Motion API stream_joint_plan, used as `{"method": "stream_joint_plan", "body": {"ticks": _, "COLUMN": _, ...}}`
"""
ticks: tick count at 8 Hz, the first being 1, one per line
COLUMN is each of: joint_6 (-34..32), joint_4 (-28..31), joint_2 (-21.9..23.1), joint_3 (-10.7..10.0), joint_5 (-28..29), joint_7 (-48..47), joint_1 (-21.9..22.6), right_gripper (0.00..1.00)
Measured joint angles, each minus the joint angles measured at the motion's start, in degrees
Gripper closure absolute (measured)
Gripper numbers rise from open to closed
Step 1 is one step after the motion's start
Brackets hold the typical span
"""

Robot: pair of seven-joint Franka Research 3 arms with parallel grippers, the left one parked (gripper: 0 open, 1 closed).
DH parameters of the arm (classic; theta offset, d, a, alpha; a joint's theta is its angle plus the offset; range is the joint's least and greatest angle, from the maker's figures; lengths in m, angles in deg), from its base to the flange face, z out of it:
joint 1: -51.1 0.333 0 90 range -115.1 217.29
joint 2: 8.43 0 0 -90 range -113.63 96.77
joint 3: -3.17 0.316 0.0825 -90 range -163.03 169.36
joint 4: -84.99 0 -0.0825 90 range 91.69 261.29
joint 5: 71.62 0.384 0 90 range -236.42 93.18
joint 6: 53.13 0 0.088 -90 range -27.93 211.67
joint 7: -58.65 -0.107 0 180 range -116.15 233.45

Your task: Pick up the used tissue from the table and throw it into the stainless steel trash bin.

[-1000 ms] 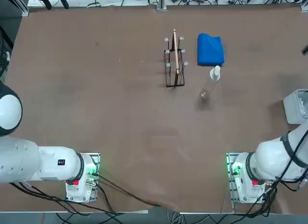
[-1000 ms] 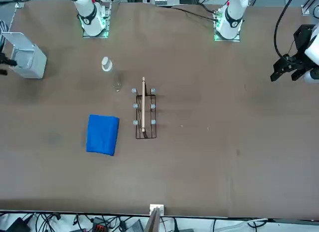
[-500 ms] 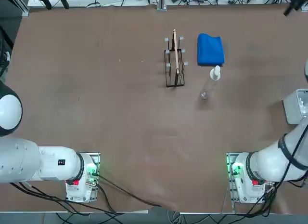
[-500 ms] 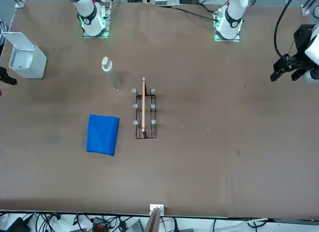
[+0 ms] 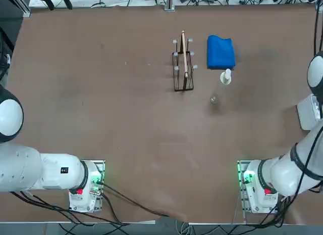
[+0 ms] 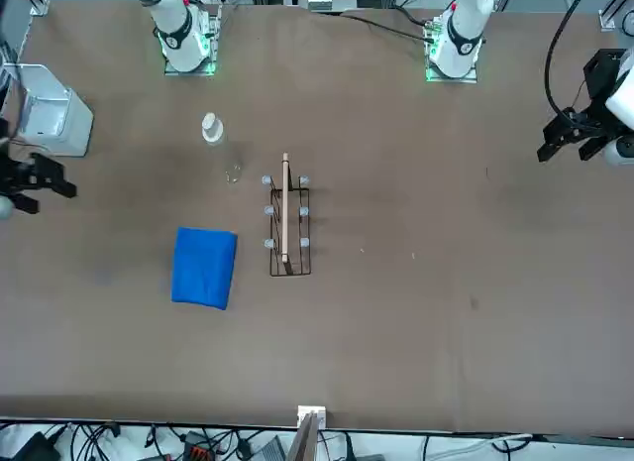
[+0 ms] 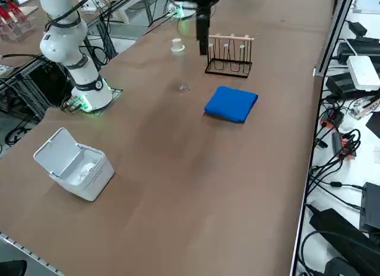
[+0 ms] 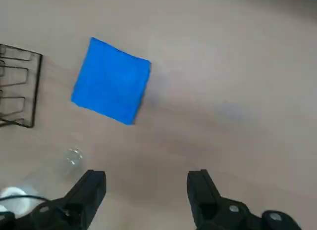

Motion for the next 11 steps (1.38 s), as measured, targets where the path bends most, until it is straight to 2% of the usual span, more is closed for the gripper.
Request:
{"method": "stream_joint_plan", "body": {"ticks": 4, "joint_6": -1.1, "joint_4": -0.1, "joint_2": 3.5, "joint_3": -0.4, "joint_5": -2.2, "joint_7": -10.5, "joint_1": 4.8, "right_gripper": 0.00}}
{"method": "stream_joint_plan", "body": {"ticks": 5, "joint_6": -1.2, "joint_4": 0.8, "joint_2": 5.1, "joint_3": -0.2, "joint_5": -3.8, "joint_7": -11.7, "joint_1": 5.5, "right_gripper": 0.00}}
{"method": "stream_joint_plan", "body": {"ticks": 6, "joint_6": -1.2, "joint_4": 1.8, "joint_2": 6.8, "joint_3": 1.3, "joint_5": -5.8, "joint_7": -12.6, "joint_1": 5.1, "right_gripper": 0.00}}
{"method": "stream_joint_plan", "body": {"ticks": 7, "joint_6": -1.2, "joint_4": 3.0, "joint_2": 8.5, "joint_3": 4.9, "joint_5": -7.7, "joint_7": -14.3, "joint_1": 3.0, "right_gripper": 0.00}}
{"method": "stream_joint_plan", "body": {"ticks": 10, "joint_6": 1.0, "joint_4": 8.4, "joint_2": 13.3, "joint_3": 21.1, "joint_5": -11.6, "joint_7": -21.9, "joint_1": -8.0, "right_gripper": 0.00}}
{"method": "stream_joint_plan", "body": {"ticks": 11, "joint_6": 2.0, "joint_4": 11.1, "joint_2": 15.1, "joint_3": 23.9, "joint_5": -13.2, "joint_7": -22.6, "joint_1": -9.7, "right_gripper": 0.00}}
